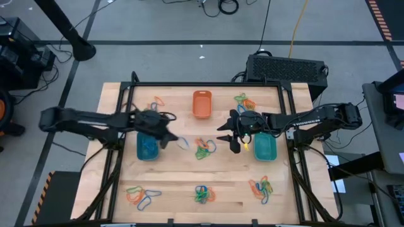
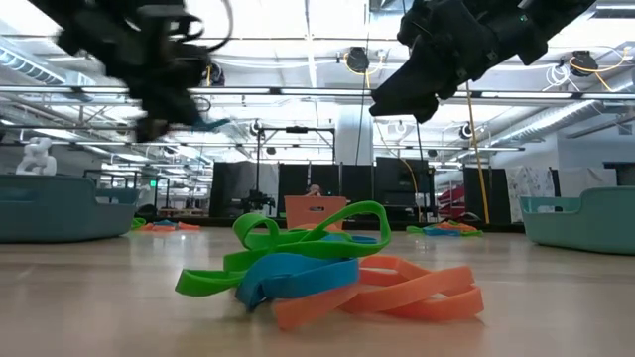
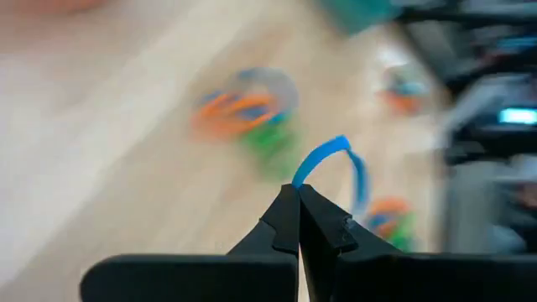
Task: Sort rubber bands into baskets
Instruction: Put the blue rubber band into the blue bin
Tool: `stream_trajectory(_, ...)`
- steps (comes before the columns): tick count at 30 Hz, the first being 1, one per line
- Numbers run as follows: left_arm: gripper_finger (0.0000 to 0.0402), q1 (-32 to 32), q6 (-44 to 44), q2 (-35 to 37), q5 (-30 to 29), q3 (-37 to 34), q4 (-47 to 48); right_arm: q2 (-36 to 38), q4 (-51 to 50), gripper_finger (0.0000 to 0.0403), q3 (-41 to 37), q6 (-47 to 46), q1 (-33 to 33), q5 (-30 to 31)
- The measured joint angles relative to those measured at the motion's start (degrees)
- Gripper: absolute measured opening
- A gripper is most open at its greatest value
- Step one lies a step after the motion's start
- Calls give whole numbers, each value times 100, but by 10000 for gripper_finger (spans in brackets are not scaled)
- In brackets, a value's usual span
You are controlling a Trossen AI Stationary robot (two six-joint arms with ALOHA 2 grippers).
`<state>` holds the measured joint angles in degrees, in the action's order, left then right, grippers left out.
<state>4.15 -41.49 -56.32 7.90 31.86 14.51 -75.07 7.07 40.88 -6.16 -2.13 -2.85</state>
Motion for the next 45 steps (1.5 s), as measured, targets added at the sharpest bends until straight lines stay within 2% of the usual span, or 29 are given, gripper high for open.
stream_trajectory(3, 0, -347, -509, 777, -908, 148, 1544, 0, -35, 181, 0, 95, 0, -7)
stream_trajectory(6, 0, -674, -1147, 1302, -1513, 243, 2819, 0, -60, 181, 0, 110, 0, -11)
stream_trajectory(9, 0, -890, -1765, 1551, -1785, 244, 3675, 0, -147, 181, 0, 113, 0, -11)
stream_trajectory(13, 0, -1080, -2329, 1450, -1799, 244, 4618, 0, -173, 181, 0, 113, 0, -15)
stream_trajectory(28, 1, -1146, -2083, 222, -1845, 247, 4738, 0, -173, 181, 0, 91, 0, -18)
stream_trajectory(37, 46, -1146, -1605, -325, -1740, 247, 4639, 0, -175, 181, 0, 88, 0, -18)
stream_trajectory(45, 75, -1146, -1194, -425, -1729, 247, 4244, 0, -177, 181, 0, 88, -1, -18)
